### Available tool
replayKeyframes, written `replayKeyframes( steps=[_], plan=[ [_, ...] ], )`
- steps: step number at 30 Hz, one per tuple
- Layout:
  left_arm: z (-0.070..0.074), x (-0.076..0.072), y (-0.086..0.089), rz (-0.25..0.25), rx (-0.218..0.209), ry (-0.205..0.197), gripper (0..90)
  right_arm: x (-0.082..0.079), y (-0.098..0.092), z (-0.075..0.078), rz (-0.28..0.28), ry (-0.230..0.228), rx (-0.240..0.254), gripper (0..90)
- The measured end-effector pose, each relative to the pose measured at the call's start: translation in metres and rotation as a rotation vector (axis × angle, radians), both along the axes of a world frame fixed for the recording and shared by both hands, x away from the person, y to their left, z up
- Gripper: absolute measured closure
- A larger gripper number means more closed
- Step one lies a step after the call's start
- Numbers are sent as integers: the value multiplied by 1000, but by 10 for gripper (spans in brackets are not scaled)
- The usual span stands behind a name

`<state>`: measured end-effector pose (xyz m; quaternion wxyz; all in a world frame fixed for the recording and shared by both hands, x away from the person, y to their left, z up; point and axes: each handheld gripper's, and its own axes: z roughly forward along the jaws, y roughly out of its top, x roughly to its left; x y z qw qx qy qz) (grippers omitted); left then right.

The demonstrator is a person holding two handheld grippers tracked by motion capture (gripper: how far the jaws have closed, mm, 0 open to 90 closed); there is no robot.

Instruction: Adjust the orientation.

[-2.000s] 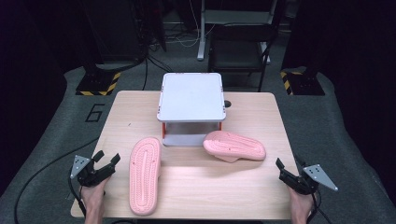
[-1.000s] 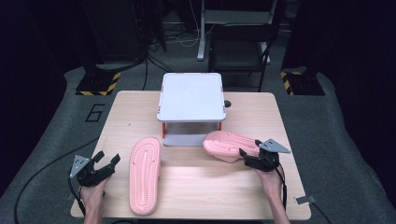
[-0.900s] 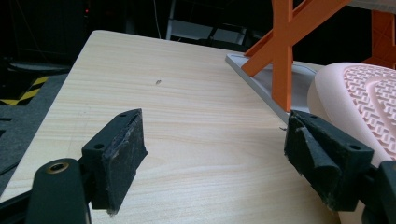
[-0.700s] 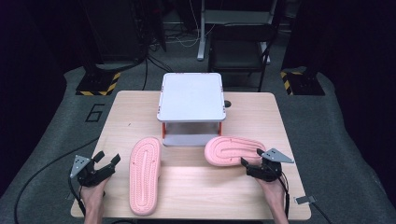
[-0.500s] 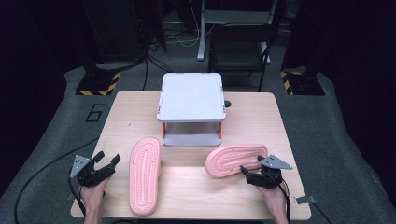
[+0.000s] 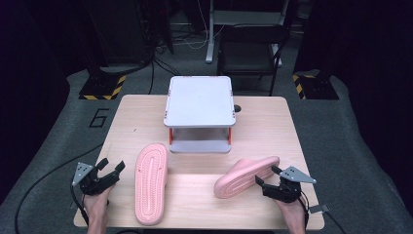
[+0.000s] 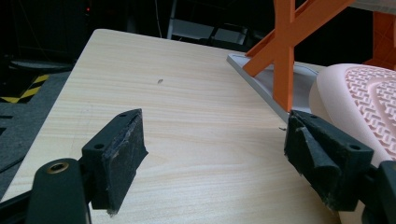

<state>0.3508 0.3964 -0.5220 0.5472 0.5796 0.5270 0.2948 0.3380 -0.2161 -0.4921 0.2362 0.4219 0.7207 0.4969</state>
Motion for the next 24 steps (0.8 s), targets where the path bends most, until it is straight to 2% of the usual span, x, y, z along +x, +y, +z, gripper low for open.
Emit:
replayKeyframes(
  steps=[4, 8, 10, 11, 13, 15, 17, 18, 21, 24],
  plan=[
    [0, 1, -2, -3, 2, 2, 203, 6, -4, 20, -6, -60, 40, 236],
    [0, 0, 0, -1, 3, 1, 203, 22, -4, 32, -31, -63, 54, 237],
    [0, 0, 1, -1, 0, 10, 203, 28, -1, 36, -21, -64, -1, 245],
    [0, 0, 1, -1, 0, 10, 203, 32, -1, 37, -18, -69, -62, 253],
    [0, 0, 1, -1, -2, 11, 203, 38, -4, 36, -44, -72, -98, 257],
    [0, 0, 1, -3, 0, 10, 203, 45, -11, 34, -55, -46, -76, 257],
    [0, 0, 1, -2, 0, 8, 203, 49, -16, 29, -21, -15, -63, 281],
    [0, 0, 1, 0, 0, 8, 204, 49, -18, 27, -9, -12, -35, 292],
    [0, 0, 1, -3, 0, 14, 204, 41, -24, 23, -12, -24, 15, 311],
    [0, 0, 0, -4, 4, 10, 204, 32, -31, 21, -11, -8, 58, 312]
  ],
)
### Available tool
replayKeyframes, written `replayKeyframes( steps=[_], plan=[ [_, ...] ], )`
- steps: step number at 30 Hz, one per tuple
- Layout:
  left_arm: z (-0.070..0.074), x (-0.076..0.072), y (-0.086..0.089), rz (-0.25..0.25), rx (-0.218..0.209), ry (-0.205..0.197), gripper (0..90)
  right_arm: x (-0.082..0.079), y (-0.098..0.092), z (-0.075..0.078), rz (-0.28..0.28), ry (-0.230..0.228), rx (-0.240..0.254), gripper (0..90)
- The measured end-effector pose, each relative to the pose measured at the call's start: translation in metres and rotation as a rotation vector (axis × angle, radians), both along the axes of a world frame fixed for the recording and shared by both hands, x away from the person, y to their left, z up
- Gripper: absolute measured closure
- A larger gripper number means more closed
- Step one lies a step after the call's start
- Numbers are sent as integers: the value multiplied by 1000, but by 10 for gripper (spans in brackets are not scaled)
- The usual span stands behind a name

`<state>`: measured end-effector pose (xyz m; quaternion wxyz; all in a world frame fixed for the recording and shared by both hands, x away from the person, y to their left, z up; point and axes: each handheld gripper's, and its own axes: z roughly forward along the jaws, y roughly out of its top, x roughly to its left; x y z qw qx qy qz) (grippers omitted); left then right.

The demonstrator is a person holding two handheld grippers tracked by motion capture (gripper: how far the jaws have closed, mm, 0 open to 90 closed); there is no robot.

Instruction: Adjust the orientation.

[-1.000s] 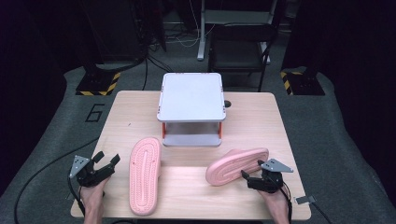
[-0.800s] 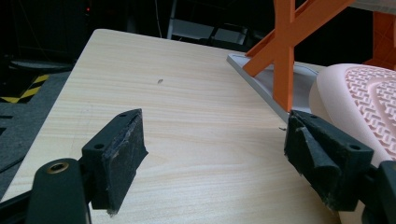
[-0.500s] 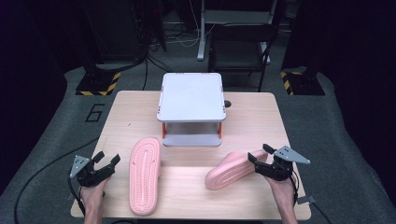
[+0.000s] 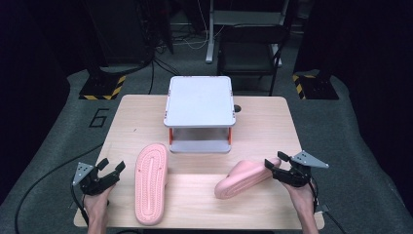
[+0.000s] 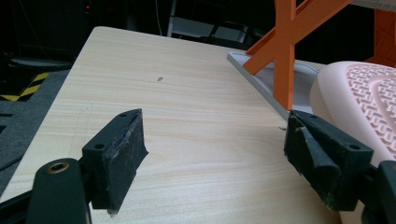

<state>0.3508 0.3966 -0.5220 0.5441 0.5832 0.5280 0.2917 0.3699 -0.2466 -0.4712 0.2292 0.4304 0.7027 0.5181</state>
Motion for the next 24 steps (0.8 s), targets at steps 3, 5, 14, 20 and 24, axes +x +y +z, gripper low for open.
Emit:
replayKeyframes(
  steps=[3, 5, 14, 20, 24],
  plan=[
    [0, 0, 0, 3, -4, 3, 204, -12, -9, -1, 14, 11, 15, 311],
    [0, 0, 0, 1, -3, 5, 204, -20, -15, -3, 26, 18, 16, 306],
    [0, 0, -2, 2, -1, 5, 206, -46, -32, -17, 35, 1, 33, 277],
    [0, 0, -2, 3, -2, 5, 207, -55, -34, -23, 22, -15, 28, 279],
    [0, 0, -2, 8, -5, 3, 207, -56, -30, -23, 36, -23, -20, 279]
  ],
)
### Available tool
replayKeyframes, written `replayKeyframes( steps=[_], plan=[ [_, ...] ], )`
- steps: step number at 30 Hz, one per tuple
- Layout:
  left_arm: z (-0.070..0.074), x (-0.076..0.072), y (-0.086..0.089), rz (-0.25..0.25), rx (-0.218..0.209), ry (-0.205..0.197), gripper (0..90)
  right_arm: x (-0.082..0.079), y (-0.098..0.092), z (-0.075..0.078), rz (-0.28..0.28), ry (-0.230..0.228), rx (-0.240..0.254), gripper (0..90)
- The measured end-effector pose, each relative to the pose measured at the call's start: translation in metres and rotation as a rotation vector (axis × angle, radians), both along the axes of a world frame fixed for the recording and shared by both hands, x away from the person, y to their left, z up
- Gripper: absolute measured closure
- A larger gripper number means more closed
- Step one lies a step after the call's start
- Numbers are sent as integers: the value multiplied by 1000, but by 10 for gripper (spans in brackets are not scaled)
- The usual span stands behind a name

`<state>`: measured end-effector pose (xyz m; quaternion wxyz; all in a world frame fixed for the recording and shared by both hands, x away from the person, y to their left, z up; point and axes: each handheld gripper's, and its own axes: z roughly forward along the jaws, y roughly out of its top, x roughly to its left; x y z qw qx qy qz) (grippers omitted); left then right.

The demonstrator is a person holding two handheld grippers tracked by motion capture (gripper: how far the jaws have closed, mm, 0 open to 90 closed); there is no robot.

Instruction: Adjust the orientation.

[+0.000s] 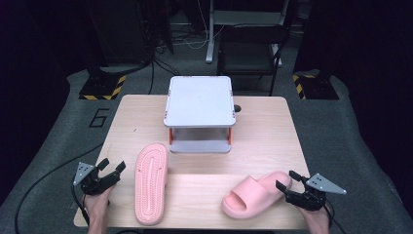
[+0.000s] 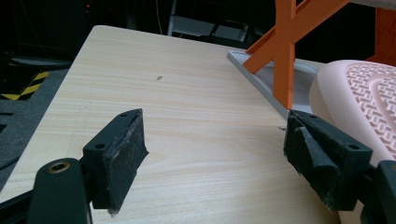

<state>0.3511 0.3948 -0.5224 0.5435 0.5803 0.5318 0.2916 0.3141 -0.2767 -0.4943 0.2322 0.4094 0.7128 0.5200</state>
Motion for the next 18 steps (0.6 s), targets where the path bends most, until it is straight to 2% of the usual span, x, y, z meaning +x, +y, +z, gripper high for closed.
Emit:
replayKeyframes(
  steps=[2, 4, 11, 12, 16, 18],
  plan=[
    [0, 0, 0, -1, 0, 1, 207, 1, 2, 0, 8, -2, -7, 279],
    [0, 0, 0, 0, 2, 0, 207, 6, 9, -1, 49, 14, -42, 279],
    [0, 0, 1, 3, -3, -3, 207, 15, 21, -7, 117, 39, -107, 280],
    [0, -1, 1, 0, 0, 1, 207, 16, 23, -10, 134, 40, -129, 280],
    [0, -1, 2, 3, -2, 4, 208, 12, 25, -10, 130, 41, -127, 283],
    [0, -1, 2, 3, -1, 4, 208, 5, 25, -7, 124, 23, -100, 283]
  ],
)
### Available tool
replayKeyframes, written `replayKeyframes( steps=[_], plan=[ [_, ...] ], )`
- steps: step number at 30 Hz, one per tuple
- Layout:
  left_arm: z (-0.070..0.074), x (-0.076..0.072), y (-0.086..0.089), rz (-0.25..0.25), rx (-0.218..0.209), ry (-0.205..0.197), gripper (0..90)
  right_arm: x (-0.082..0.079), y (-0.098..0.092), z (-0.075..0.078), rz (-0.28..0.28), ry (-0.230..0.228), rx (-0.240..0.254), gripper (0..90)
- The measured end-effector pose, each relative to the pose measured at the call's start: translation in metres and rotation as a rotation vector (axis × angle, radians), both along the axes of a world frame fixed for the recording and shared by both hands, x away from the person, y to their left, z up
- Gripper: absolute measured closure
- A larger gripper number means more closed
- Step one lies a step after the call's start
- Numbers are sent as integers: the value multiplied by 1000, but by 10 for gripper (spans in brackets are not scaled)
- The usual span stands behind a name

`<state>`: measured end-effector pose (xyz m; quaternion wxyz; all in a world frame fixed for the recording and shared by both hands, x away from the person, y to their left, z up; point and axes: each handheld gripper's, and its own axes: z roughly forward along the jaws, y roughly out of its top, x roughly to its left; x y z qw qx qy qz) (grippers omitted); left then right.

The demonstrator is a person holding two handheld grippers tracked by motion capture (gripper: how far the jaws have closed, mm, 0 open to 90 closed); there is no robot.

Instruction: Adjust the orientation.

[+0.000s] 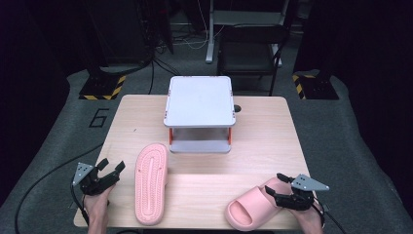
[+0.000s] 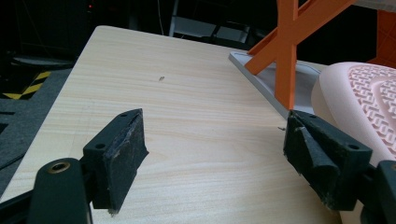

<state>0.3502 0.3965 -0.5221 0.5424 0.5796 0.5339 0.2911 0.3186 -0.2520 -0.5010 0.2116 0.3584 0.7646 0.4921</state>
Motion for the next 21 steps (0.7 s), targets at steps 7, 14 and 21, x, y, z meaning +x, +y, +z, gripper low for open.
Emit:
replayKeyframes(
  steps=[7, 14, 21],
  plan=[
    [-1, 0, -1, 1, -4, -5, 209, -38, -6, 16, 12, -67, 110, 281],
    [0, 1, -3, -8, 0, -4, 210, -63, 6, 8, 91, -45, 76, 253],
    [-1, 0, -1, 3, -11, -7, 210, -44, 30, -6, 283, 23, 65, 432]
  ],
)
